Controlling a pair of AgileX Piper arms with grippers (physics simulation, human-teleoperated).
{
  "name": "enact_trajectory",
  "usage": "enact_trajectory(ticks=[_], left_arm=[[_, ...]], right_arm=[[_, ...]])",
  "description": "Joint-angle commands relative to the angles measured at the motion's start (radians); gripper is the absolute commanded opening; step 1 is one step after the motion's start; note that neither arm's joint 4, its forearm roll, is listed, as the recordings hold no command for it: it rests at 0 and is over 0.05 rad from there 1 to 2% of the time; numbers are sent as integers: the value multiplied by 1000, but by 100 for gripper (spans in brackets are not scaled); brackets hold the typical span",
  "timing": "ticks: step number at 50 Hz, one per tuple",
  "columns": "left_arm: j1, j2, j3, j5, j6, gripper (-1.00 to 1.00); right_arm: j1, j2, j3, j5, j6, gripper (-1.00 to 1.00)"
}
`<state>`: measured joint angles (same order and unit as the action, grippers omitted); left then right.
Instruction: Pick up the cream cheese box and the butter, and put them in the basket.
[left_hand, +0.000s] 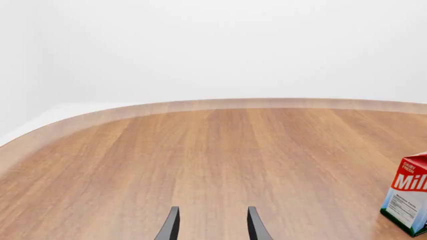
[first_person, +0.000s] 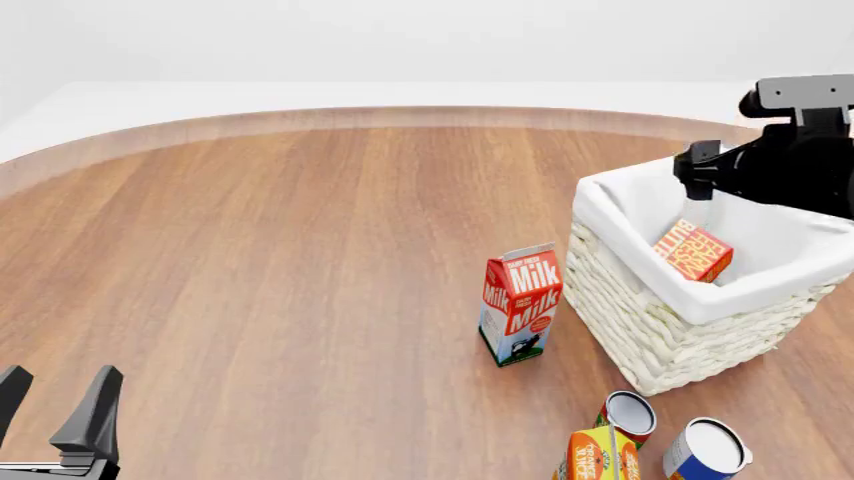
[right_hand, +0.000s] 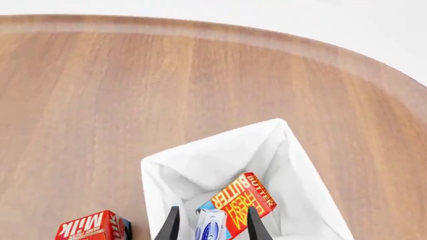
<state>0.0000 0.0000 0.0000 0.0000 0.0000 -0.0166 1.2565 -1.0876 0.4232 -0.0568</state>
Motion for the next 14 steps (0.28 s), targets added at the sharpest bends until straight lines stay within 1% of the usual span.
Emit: enact_trajectory(ticks=[1, 2, 3, 6, 10, 11, 14], left_arm=[[0, 0, 0, 0, 0, 100], [0, 0, 0, 0, 0, 100], [0, 0, 0, 0, 0, 100], [0, 0, 0, 0, 0, 100], [0, 0, 0, 0, 0, 100], [0, 0, 0, 0, 0, 100], [0, 0, 0, 0, 0, 100]], right_arm=[[65, -69, -79, 88, -17, 100], [87, -91, -100, 110, -21, 100], [97, -101, -95, 109, -27, 100], [127, -130, -139, 151, -36, 100], [179, -170, -169, 179, -55, 100], [179, -170, -169, 179, -55, 100], [233, -194, -221, 214, -68, 100]])
